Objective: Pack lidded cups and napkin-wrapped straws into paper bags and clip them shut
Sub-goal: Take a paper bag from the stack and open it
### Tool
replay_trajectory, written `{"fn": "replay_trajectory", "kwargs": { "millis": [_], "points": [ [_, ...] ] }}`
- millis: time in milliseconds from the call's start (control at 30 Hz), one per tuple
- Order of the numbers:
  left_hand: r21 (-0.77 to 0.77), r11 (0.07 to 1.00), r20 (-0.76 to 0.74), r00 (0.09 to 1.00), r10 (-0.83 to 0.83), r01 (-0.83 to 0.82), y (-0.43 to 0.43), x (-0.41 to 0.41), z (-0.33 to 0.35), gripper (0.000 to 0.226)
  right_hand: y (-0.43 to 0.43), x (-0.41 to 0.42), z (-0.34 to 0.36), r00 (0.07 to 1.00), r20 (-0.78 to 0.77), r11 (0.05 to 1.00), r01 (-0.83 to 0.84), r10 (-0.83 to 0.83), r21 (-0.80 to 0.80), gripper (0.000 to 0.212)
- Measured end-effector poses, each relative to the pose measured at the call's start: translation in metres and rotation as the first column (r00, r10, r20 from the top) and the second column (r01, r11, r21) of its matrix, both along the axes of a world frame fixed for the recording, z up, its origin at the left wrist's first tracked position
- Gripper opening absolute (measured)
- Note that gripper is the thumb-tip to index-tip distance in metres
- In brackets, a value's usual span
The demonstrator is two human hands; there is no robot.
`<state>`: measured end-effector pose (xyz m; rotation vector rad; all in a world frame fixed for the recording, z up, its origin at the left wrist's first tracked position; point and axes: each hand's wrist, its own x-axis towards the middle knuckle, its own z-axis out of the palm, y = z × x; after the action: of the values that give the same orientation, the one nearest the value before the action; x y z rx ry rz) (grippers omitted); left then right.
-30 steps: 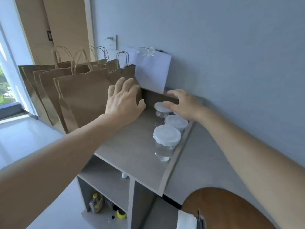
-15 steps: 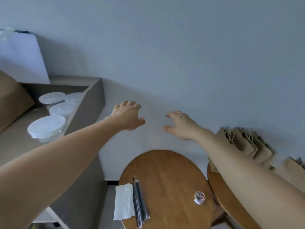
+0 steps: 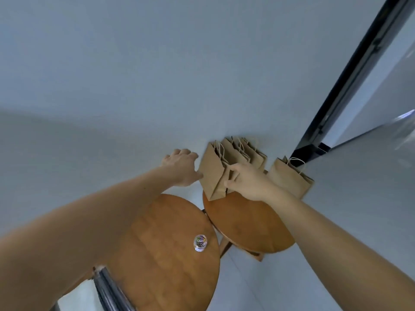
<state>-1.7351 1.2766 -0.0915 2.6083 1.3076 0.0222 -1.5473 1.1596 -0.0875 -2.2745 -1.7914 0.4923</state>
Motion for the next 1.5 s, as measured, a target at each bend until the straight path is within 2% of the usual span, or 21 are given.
{"fn": "replay_trajectory", "kwargs": {
  "millis": [133, 233, 367, 500, 767, 900, 1167, 1300, 1500],
  "points": [
    [-0.005, 0.995, 0.006, 0.995, -0.099, 0.099, 0.001, 0.071, -0.006, 0.061, -0.018, 0.068, -0.014, 0.991, 0.020, 0.991, 0.135, -0.135, 0.018, 0.036],
    [0.006, 0.988, 0.010, 0.988, -0.155, 0.155, 0.005, 0.129, -0.014, 0.056, -0.022, 0.125, -0.030, 0.966, 0.140, 0.975, 0.210, -0.219, 0.073, 0.025],
    [-0.015, 0.984, -0.007, 0.984, -0.176, 0.176, 0.013, 0.213, -0.034, 0.058, -0.020, 0.219, -0.065, 0.942, 0.086, 0.946, 0.325, -0.324, 0.002, 0.034],
    [-0.053, 0.988, -0.065, 0.986, -0.152, 0.148, 0.018, 0.289, -0.063, 0.059, -0.014, 0.314, -0.100, 0.887, 0.095, 0.887, 0.458, -0.452, -0.054, 0.049],
    [-0.154, 0.987, -0.128, 0.989, -0.071, 0.051, 0.033, 0.370, -0.108, 0.059, 0.023, 0.435, -0.157, 0.870, 0.121, 0.853, 0.492, -0.478, -0.173, 0.035],
    [-0.187, 0.982, -0.146, 0.988, -0.048, 0.020, 0.040, 0.383, -0.126, 0.058, 0.043, 0.457, -0.178, 0.878, 0.152, 0.861, 0.477, -0.455, -0.177, 0.035],
    [-0.233, 0.972, -0.149, 0.988, -0.041, 0.005, 0.045, 0.389, -0.138, 0.056, 0.045, 0.455, -0.208, 0.896, 0.284, 0.902, 0.397, -0.342, -0.168, 0.014],
    [-0.220, 0.975, -0.140, 0.989, -0.044, 0.012, 0.045, 0.371, -0.132, 0.055, 0.048, 0.421, -0.192, 0.914, 0.317, 0.941, 0.309, -0.254, -0.135, 0.031],
    [-0.195, 0.981, -0.077, 0.997, 0.005, -0.020, 0.041, 0.309, -0.111, 0.050, 0.057, 0.333, -0.128, 0.945, 0.322, 0.988, 0.096, -0.053, -0.119, 0.033]
  ]
}}
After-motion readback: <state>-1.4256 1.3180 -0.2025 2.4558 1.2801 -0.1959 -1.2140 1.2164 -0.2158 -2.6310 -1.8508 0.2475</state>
